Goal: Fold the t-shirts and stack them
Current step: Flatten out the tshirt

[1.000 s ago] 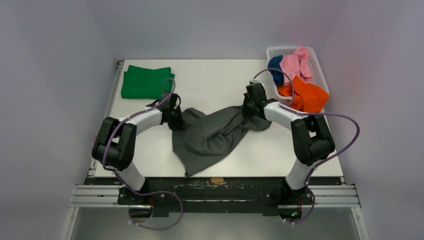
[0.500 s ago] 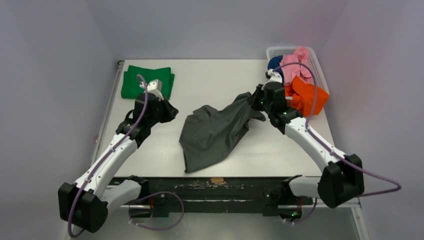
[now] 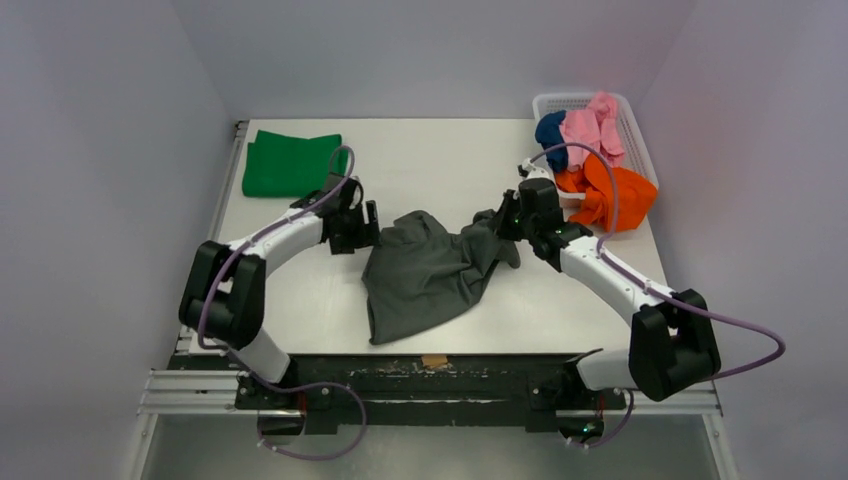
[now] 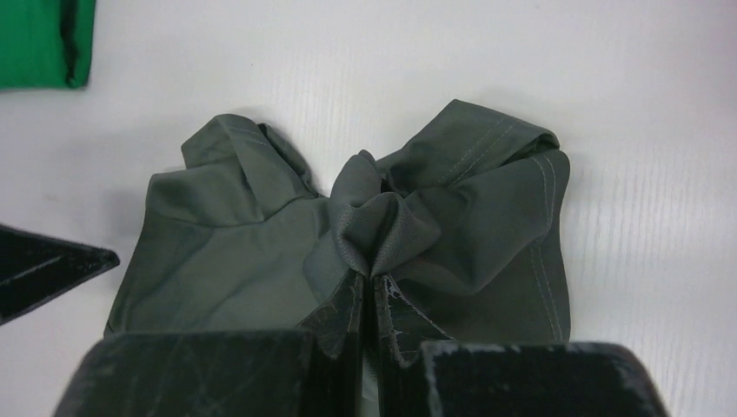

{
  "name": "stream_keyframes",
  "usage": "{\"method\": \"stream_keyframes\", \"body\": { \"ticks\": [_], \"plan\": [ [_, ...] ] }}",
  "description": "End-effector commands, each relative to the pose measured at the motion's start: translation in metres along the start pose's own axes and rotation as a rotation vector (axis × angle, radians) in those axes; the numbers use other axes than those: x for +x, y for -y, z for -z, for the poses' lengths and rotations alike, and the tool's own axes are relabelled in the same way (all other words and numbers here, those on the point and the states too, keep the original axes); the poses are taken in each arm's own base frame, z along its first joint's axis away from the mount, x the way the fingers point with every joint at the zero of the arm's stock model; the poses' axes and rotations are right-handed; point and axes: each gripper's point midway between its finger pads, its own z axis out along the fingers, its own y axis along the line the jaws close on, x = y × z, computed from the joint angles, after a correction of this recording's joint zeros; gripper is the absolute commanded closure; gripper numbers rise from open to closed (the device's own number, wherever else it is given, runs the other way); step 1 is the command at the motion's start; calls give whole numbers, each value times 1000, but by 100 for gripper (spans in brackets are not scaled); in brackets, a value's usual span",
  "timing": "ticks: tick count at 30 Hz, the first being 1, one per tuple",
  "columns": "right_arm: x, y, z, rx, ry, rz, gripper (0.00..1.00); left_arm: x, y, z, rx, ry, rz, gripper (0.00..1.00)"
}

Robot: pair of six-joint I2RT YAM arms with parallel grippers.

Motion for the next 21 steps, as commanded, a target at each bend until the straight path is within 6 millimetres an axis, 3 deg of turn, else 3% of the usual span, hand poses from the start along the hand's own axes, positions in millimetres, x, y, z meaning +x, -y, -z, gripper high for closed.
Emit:
{"method": "stream_keyframes", "body": {
  "ticks": [1, 8, 12, 14, 16, 17, 18, 21],
  "plan": [
    [-6, -3, 2, -11, 21, 8, 100, -39, 34, -18, 55, -9, -79, 28],
    [-7, 4, 5, 14, 34, 23, 100, -37, 38, -63, -21, -116, -116, 29],
    [-8, 4, 7, 13, 45, 27, 100, -19, 49, -75, -46, -166, -183, 34],
    [-9, 4, 8, 10, 47, 29, 100, -8, 55, -79, -48, -190, -209, 42],
    [-9, 4, 9, 7, 52, 29, 100, -4, 58, -79, -69, -187, -232, 69],
    [-10, 3, 10, 5, 53, 29, 100, -4, 60, -77, -75, -178, -237, 92],
    [-11, 2, 11, 2, 58, 30, 100, -6, 61, -73, -78, -170, -231, 100],
    [-18, 0, 18, -3, 75, 32, 100, -30, 59, -41, -126, -43, -224, 100]
  ]
}}
